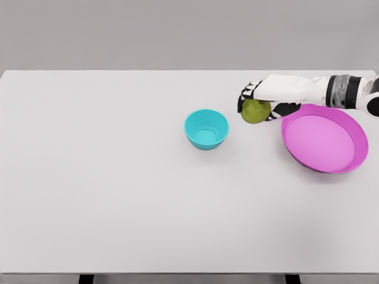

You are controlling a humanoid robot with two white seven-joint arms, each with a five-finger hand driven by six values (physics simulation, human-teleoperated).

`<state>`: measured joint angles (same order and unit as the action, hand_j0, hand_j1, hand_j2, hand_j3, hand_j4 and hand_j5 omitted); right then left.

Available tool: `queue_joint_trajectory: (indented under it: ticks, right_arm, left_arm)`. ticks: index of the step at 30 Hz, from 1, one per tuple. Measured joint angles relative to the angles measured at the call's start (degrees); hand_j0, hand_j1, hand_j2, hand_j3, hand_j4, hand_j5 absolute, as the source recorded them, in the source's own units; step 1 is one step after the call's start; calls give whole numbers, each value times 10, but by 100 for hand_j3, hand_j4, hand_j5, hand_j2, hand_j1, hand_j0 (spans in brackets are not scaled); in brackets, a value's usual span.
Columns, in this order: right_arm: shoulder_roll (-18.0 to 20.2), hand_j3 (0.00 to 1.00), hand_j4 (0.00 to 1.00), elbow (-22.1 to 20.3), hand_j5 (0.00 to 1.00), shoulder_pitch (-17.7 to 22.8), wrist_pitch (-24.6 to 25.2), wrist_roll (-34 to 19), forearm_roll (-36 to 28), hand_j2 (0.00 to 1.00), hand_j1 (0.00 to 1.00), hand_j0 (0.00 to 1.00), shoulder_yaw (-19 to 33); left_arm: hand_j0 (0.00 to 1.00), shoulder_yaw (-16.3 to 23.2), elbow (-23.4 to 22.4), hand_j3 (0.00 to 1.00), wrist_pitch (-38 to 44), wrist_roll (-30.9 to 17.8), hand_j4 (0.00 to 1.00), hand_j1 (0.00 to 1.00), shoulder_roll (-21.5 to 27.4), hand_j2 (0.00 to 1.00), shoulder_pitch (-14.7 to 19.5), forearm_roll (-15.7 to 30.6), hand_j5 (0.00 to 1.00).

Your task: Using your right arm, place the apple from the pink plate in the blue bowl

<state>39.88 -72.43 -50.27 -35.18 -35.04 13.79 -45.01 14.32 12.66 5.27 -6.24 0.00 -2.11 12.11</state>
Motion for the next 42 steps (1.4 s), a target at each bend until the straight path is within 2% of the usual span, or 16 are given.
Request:
queue_joint_trajectory:
  ticks: [9, 15, 16, 17, 24, 31, 33, 37, 39, 42]
  right_arm:
    - [-78, 41, 41, -5, 41, 1, 0, 0, 21, 41, 41, 41, -3]
    - [-112, 43, 43, 3, 43, -1, 0, 0, 48, 43, 43, 43, -9]
    - [-115, 65, 65, 4, 65, -1, 0, 0, 50, 65, 65, 65, -9]
    - [-116, 100, 100, 5, 100, -1, 0, 0, 52, 100, 100, 100, -10]
    - [-120, 100, 100, 5, 100, -1, 0, 0, 54, 100, 100, 100, -10]
    - [-104, 100, 100, -13, 100, -12, 0, 0, 52, 100, 100, 100, 0]
    - [-75, 100, 100, -39, 100, 13, 0, 0, 50, 100, 100, 100, 36]
    - [-6, 100, 100, -68, 100, 144, -1, 0, 38, 100, 100, 100, 172]
    - [4, 100, 100, -80, 100, 225, -1, 0, 33, 100, 100, 100, 262]
    - [13, 100, 100, -91, 100, 264, 0, 0, 27, 100, 100, 100, 360]
  left_arm:
    - [100, 0, 0, 100, 0, 0, 100, 100, 0, 100, 0, 0, 100]
    - [100, 0, 0, 100, 0, 0, 100, 100, 0, 100, 0, 0, 100]
    - [100, 0, 0, 100, 0, 0, 100, 100, 0, 100, 0, 0, 100]
    - [100, 0, 0, 100, 0, 0, 100, 100, 0, 100, 0, 0, 100]
    - [100, 0, 0, 100, 0, 0, 100, 100, 0, 100, 0, 0, 100]
    - [100, 0, 0, 100, 0, 0, 100, 100, 0, 100, 0, 0, 100]
    - [100, 0, 0, 100, 0, 0, 100, 100, 0, 100, 0, 0, 100]
    - [100, 0, 0, 100, 0, 0, 100, 100, 0, 100, 0, 0, 100]
    - [100, 0, 0, 100, 0, 0, 100, 100, 0, 100, 0, 0, 100]
    - [100, 0, 0, 100, 0, 0, 100, 100, 0, 100, 0, 0, 100]
